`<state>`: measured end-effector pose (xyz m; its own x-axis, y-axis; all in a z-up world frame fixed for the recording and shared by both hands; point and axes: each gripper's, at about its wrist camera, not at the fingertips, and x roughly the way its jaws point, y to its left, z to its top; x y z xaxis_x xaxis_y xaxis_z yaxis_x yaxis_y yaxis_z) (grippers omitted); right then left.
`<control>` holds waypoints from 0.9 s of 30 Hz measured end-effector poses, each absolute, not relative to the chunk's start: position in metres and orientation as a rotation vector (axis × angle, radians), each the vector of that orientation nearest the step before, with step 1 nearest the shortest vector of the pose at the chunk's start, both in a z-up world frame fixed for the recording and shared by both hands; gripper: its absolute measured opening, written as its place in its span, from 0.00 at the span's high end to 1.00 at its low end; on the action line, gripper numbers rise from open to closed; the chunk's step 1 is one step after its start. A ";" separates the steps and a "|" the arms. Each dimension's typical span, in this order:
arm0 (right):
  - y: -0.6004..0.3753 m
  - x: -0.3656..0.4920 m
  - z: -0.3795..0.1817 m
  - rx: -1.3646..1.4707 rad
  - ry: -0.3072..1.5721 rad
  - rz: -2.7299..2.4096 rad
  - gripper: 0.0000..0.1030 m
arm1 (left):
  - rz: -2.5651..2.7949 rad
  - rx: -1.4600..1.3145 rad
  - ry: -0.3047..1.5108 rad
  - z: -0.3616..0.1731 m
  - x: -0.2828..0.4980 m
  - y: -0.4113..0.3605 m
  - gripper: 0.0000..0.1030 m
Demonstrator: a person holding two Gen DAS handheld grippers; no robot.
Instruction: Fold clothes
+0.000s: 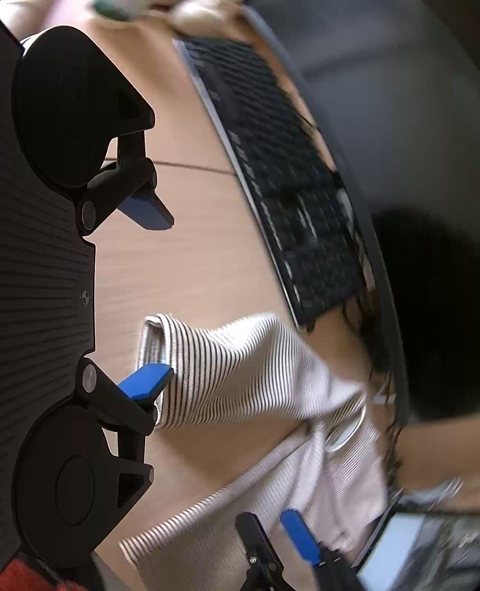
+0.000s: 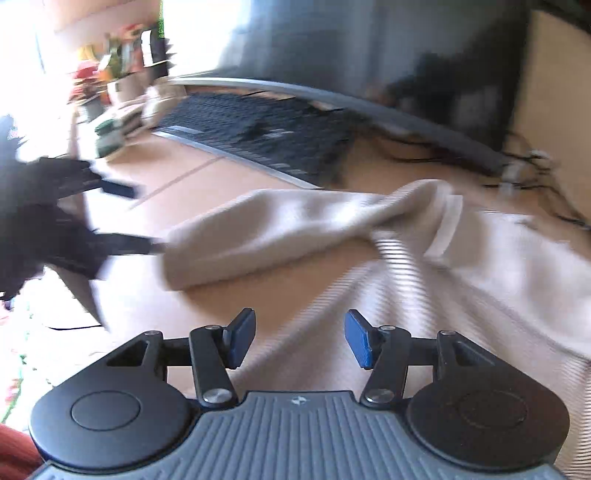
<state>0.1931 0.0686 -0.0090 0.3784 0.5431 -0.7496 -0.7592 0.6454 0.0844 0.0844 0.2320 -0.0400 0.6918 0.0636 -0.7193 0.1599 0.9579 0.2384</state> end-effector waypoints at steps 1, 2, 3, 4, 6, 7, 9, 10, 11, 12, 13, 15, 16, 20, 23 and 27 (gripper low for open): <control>0.074 0.188 -0.008 -0.296 0.831 0.863 0.48 | -0.079 0.329 0.801 -0.043 0.088 0.228 0.20; 0.070 0.187 -0.006 -0.292 0.830 0.855 0.48 | -0.103 0.355 0.790 -0.045 0.090 0.222 0.21; 0.063 0.186 -0.004 -0.286 0.828 0.839 0.48 | -0.127 0.368 0.775 -0.045 0.093 0.218 0.25; 0.057 0.185 -0.001 -0.281 0.827 0.823 0.48 | -0.151 0.367 0.760 -0.044 0.097 0.213 0.31; 0.043 0.183 0.004 -0.270 0.824 0.790 0.48 | -0.197 0.338 0.730 -0.037 0.107 0.204 0.51; 0.037 0.183 0.007 -0.264 0.822 0.774 0.48 | -0.218 0.320 0.718 -0.033 0.113 0.199 0.70; 0.013 0.186 0.010 -0.224 0.823 0.700 0.48 | -0.251 0.261 0.706 -0.020 0.128 0.191 0.81; -0.001 0.188 0.011 -0.201 0.822 0.660 0.48 | -0.269 0.215 0.701 -0.012 0.135 0.188 0.89; -0.016 0.190 0.013 -0.172 0.819 0.619 0.48 | -0.294 0.129 0.697 -0.001 0.144 0.188 0.92; -0.032 0.191 0.015 -0.141 0.817 0.578 0.48 | -0.318 0.043 0.693 0.010 0.152 0.189 0.92; -0.046 0.193 0.015 -0.110 0.813 0.541 0.48 | -0.342 -0.043 0.688 0.021 0.160 0.189 0.93; -0.073 0.195 0.015 -0.046 0.804 0.469 0.48 | -0.398 -0.126 0.672 0.038 0.173 0.177 0.93; -0.084 0.198 0.014 -0.014 0.802 0.439 0.48 | -0.428 -0.143 0.663 0.045 0.180 0.167 0.93; -0.121 0.202 0.011 0.118 0.799 0.356 0.48 | -0.535 -0.177 0.645 0.065 0.202 0.125 0.92; -0.134 0.202 0.011 0.196 0.787 0.343 0.48 | -0.578 -0.167 0.672 0.061 0.210 0.094 0.92; -0.138 0.207 0.006 0.320 0.812 0.369 0.48 | -0.582 -0.189 0.708 0.054 0.210 0.080 0.90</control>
